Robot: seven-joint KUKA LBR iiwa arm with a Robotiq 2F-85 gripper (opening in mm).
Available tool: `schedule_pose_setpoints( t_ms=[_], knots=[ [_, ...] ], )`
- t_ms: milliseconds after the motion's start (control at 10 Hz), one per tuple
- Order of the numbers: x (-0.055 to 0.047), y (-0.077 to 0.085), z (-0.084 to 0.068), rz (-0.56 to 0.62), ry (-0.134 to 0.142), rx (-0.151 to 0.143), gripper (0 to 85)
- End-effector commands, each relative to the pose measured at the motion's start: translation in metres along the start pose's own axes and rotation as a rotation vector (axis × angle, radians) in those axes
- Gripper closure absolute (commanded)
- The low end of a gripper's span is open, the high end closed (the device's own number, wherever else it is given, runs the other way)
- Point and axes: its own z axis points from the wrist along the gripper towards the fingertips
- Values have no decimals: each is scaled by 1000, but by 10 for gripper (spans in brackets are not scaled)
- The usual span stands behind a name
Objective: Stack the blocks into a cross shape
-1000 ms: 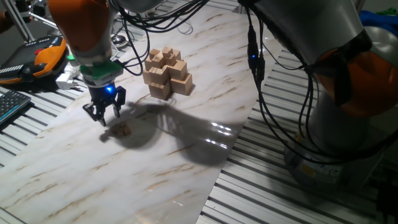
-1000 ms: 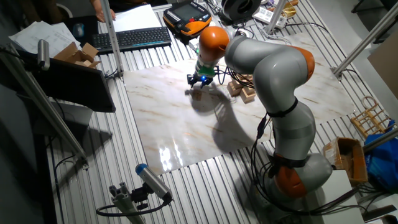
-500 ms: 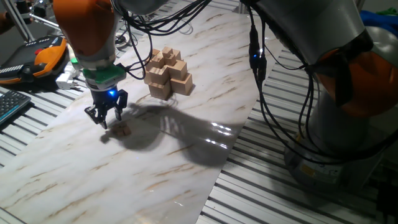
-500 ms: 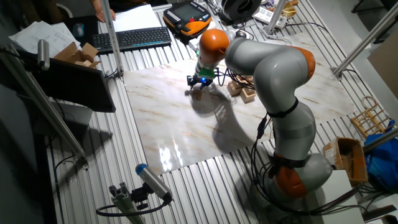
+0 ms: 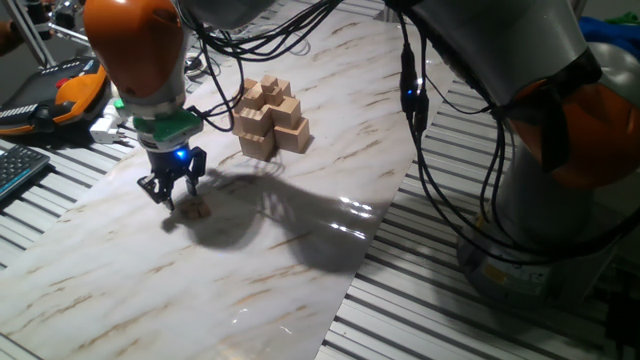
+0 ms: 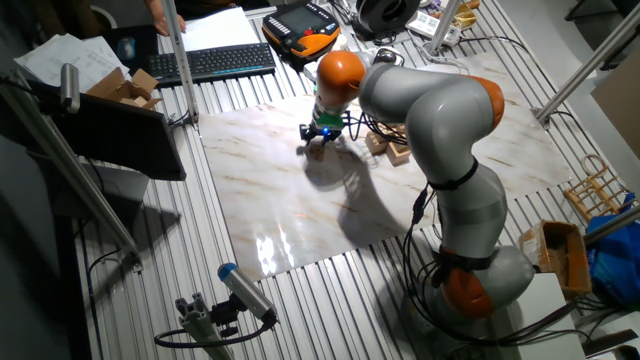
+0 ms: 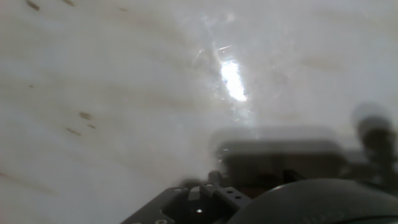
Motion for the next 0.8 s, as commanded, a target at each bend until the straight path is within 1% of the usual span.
schedule_pose_setpoints(
  t_ms=[0, 200, 300, 400, 700],
  knots=[
    [2, 0, 1, 0, -3, 0, 340],
    [7, 0, 4, 2, -4, -1, 340],
    [7, 0, 3, 0, -4, 4, 340],
    [7, 0, 3, -3, -3, 7, 510],
    [6, 0, 4, -20, -5, 20, 510]
  ],
)
